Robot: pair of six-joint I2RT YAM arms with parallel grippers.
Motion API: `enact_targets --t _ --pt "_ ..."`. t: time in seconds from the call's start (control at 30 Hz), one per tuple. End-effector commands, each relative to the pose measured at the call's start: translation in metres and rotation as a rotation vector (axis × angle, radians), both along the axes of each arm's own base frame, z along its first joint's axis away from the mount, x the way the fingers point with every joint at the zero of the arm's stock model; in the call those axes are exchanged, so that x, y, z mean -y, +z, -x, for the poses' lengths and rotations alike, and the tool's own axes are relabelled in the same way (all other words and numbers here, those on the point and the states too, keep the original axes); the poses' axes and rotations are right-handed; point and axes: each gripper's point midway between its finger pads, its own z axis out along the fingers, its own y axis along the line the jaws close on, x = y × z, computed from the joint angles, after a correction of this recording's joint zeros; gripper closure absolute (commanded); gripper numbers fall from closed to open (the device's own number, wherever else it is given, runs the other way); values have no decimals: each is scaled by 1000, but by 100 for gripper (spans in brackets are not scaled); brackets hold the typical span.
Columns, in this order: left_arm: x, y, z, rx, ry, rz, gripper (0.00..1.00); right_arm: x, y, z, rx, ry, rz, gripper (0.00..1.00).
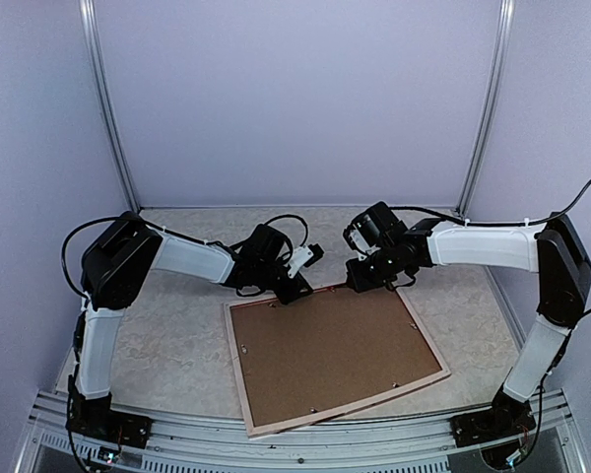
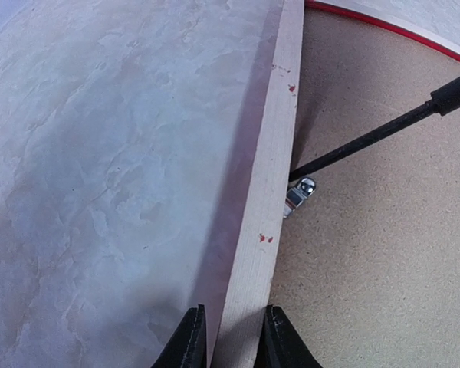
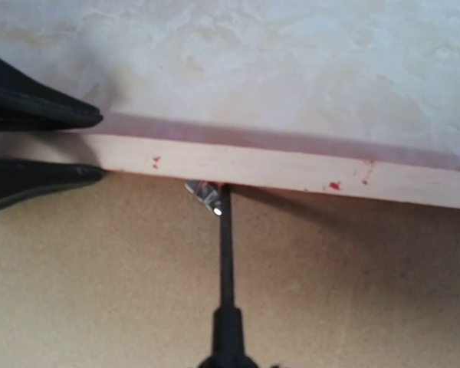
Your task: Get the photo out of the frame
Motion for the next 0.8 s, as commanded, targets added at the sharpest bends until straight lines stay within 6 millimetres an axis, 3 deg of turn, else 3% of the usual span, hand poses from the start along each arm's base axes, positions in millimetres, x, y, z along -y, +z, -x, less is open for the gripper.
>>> enact_targets --t 0.0,0.23,0.4,0.77 --pt "-6 -18 27 -101 -24 -41 75 0 -12 -7 -2 -7 1 100" --pt "-5 -20 29 -101 -24 -45 76 -1 -16 -13 -2 -13 21 100" --pt "-5 -21 30 -102 -24 -46 76 -9 -28 -6 -64 40 20 100" --pt "-7 -23 26 -100 -2 -55 79 -31 -31 57 -225 257 -50 100"
